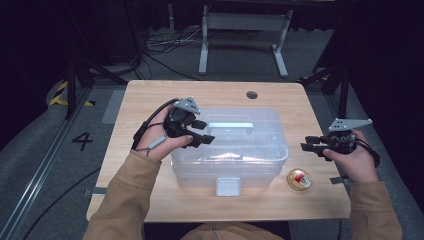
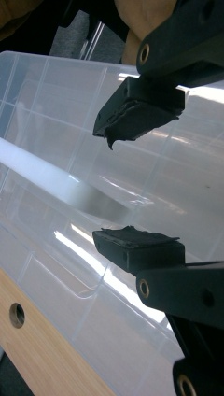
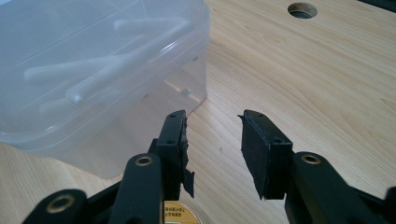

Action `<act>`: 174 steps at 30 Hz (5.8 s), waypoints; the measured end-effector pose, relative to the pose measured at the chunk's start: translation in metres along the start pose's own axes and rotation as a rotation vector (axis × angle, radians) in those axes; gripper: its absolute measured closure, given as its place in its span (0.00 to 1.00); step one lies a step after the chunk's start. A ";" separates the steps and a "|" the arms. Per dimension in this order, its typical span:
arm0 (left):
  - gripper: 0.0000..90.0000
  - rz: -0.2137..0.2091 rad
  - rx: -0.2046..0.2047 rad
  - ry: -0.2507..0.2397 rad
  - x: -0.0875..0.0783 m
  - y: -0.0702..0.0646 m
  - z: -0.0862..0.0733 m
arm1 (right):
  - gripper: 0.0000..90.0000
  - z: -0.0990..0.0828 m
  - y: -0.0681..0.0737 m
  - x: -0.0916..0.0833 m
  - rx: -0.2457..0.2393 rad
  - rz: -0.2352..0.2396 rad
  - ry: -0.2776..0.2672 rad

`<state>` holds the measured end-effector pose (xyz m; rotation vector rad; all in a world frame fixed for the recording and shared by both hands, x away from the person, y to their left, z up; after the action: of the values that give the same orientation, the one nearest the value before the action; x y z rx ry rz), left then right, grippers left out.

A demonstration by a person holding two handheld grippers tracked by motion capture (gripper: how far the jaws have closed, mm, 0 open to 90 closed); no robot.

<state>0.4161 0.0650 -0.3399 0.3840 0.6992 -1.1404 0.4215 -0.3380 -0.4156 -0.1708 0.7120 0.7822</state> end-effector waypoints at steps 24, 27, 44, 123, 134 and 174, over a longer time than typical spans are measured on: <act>0.80 0.050 0.005 0.011 0.017 0.008 0.005 | 0.69 -0.001 0.001 0.002 -0.008 0.012 0.016; 0.81 0.062 0.010 0.014 0.017 0.008 0.005 | 0.70 -0.001 0.002 0.002 -0.011 0.016 0.018; 0.84 0.053 0.011 0.063 0.015 0.013 0.014 | 0.75 -0.001 0.010 -0.005 -0.013 0.040 -0.021; 0.80 0.030 -0.099 0.019 -0.001 0.062 0.057 | 1.00 0.012 0.076 0.013 -0.124 0.375 -0.256; 0.72 0.086 -0.084 0.021 -0.001 0.060 0.055 | 1.00 0.012 0.076 0.014 -0.124 0.362 -0.260; 0.68 0.061 -0.039 -0.201 -0.083 -0.027 -0.001 | 1.00 0.025 0.074 0.012 -0.103 0.344 -0.306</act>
<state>0.3709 0.1123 -0.2823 0.2518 0.5295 -1.0889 0.3894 -0.2689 -0.3964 -0.0190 0.4141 1.1469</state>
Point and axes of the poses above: each handheld gripper's, and its own axes: x roughly forward along the jaws, z roughly out of its top, y roughly to its left, the point moved 5 cm from there along x, roughly forward along the jaws, and after that the axes turned 3 degrees about x, right-handed, at the moved point
